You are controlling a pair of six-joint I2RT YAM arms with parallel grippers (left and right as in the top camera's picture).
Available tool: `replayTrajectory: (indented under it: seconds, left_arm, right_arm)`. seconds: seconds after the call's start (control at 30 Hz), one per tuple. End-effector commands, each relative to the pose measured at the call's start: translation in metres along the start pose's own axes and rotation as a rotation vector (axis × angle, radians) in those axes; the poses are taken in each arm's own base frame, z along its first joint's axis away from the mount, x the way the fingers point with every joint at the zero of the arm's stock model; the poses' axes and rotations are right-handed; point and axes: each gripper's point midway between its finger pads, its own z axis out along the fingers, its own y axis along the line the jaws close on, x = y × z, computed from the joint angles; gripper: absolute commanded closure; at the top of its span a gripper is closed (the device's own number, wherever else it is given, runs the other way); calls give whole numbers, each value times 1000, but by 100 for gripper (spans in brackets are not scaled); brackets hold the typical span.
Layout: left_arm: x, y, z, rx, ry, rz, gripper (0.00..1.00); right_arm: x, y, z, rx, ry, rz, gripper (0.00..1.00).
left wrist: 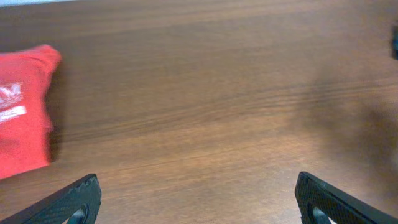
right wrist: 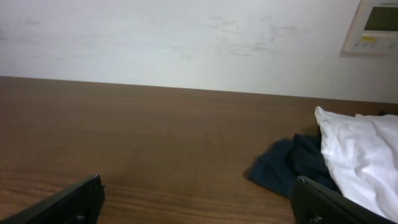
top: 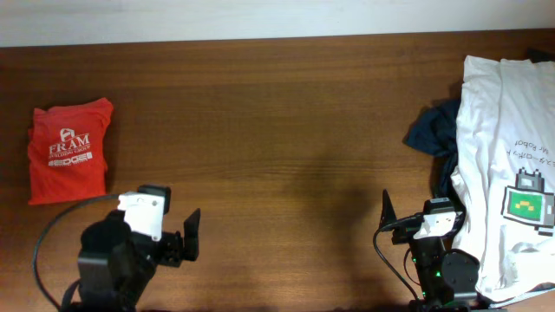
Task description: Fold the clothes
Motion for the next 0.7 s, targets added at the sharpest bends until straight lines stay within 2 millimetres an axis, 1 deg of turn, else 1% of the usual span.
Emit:
replayTrajectory:
  seconds: [0.0, 0.03, 0.07, 0.1, 0.13, 0.23, 0.27, 0.3, 0.37, 0.4, 0.43, 0.67]
  left_arm:
    - [21, 18, -6, -107, -45, 15, 1]
    - [33, 20, 0, -117, -65, 11, 1]
    - [46, 24, 11, -131, -109, 2, 1]
    - [53, 27, 26, -139, -182, -4, 1]
    - [54, 30, 34, -151, -242, -7, 1]
    - [45, 36, 53, -170, -435, -2, 1]
    - [36, 37, 57, -173, -507, 1, 1]
    - [24, 39, 58, -183, -635, 6, 1]
    - [32, 46, 62, -219, -601, -7, 1]
    - [43, 46, 69, -217, -549, -9, 1]
    - [42, 40, 70, -184, -549, 1, 1]
    - [42, 40, 70, -185, -550, 1, 1]
  right_arm:
    - [2, -3, 0, 17, 1, -6, 1]
    - [2, -3, 0, 17, 1, -6, 1]
    - [2, -3, 0, 17, 1, -6, 1]
    - [2, -3, 0, 17, 1, -6, 1]
    - [2, -3, 0, 17, 1, -6, 1]
    - [2, -3, 0, 17, 1, -6, 1]
    - [2, -3, 0, 17, 2, -6, 1]
    - [2, -3, 0, 17, 1, -6, 1]
    - [2, -3, 0, 17, 1, -6, 1]
    - [2, -3, 0, 17, 1, -6, 1]
    - [2, -3, 0, 17, 1, -6, 1]
    - [2, -3, 0, 17, 2, -6, 1]
